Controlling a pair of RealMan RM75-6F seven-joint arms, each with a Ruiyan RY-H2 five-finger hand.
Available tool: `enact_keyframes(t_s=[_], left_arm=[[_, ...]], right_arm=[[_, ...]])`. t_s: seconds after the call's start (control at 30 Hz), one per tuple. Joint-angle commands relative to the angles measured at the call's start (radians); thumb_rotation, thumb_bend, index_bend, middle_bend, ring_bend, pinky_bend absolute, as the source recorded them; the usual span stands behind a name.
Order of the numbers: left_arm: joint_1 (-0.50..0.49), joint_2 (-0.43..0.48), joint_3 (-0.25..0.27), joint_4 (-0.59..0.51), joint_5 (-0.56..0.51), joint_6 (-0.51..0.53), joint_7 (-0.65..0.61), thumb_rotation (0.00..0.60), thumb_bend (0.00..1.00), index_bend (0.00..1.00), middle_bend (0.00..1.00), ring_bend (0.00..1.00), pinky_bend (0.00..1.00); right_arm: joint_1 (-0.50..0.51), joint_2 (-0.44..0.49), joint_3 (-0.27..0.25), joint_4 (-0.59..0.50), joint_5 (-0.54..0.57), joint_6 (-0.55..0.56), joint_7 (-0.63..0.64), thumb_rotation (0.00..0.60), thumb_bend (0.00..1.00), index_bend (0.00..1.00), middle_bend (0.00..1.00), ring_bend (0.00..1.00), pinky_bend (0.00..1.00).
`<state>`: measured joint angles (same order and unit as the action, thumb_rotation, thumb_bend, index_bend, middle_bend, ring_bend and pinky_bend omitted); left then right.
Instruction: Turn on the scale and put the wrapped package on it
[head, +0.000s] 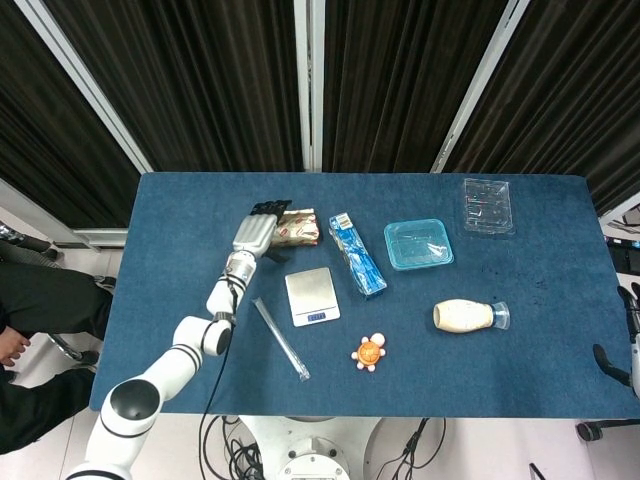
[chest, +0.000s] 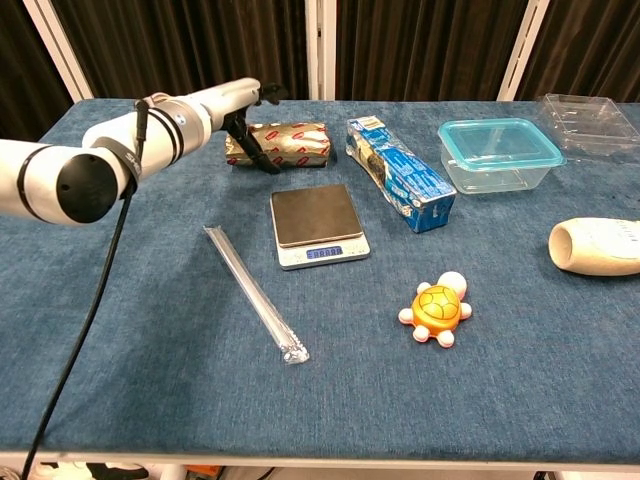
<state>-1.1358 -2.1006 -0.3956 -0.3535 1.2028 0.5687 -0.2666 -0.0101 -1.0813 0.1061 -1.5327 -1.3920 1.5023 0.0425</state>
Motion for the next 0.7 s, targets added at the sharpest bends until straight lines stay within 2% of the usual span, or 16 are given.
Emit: enact_keyframes(t_s=[0.03, 0.1, 0.23, 0.27, 0.4, 0.53, 0.7], left_arm=[[-0.031, -0.028, 0.031, 0.076, 0.014, -0.050, 0.008, 0.600, 0.09, 0.10, 0.09, 0.00, 0.00], [-0.047, -0.038, 0.026, 0.109, 0.004, -0.081, 0.003, 0.600, 0.10, 0.13, 0.13, 0.00, 0.00], [-0.064, -0.062, 0.018, 0.163, -0.011, -0.086, 0.026, 0.600, 0.15, 0.26, 0.31, 0.01, 0.01], [-0.064, -0.072, 0.016, 0.177, -0.015, -0.069, 0.039, 0.600, 0.17, 0.33, 0.39, 0.04, 0.03], [-0.052, -0.084, 0.017, 0.182, -0.017, -0.020, 0.053, 0.600, 0.22, 0.47, 0.58, 0.21, 0.13], [-0.039, -0.082, 0.010, 0.165, -0.021, 0.056, 0.034, 0.600, 0.26, 0.56, 0.66, 0.30, 0.23], [-0.019, -0.051, 0.006, 0.097, -0.011, 0.199, -0.015, 0.600, 0.28, 0.60, 0.70, 0.33, 0.24]], right_arm=[[-0.003, 0.004, -0.001, -0.004, -0.001, 0.003, -0.002, 0.600, 0.22, 0.00, 0.00, 0.00, 0.00], [-0.007, 0.009, 0.000, -0.007, 0.001, 0.010, -0.003, 0.600, 0.22, 0.00, 0.00, 0.00, 0.00], [-0.013, 0.014, 0.002, -0.006, 0.016, 0.010, 0.003, 0.600, 0.22, 0.00, 0.00, 0.00, 0.00], [-0.014, 0.014, 0.003, -0.003, 0.020, 0.007, 0.005, 0.600, 0.22, 0.00, 0.00, 0.00, 0.00], [-0.010, 0.009, 0.003, 0.005, 0.026, -0.005, 0.011, 0.600, 0.22, 0.00, 0.00, 0.00, 0.00], [-0.004, 0.004, 0.002, 0.009, 0.021, -0.012, 0.009, 0.600, 0.22, 0.00, 0.00, 0.00, 0.00], [-0.002, 0.002, 0.002, 0.009, 0.021, -0.015, 0.006, 0.600, 0.22, 0.00, 0.00, 0.00, 0.00]])
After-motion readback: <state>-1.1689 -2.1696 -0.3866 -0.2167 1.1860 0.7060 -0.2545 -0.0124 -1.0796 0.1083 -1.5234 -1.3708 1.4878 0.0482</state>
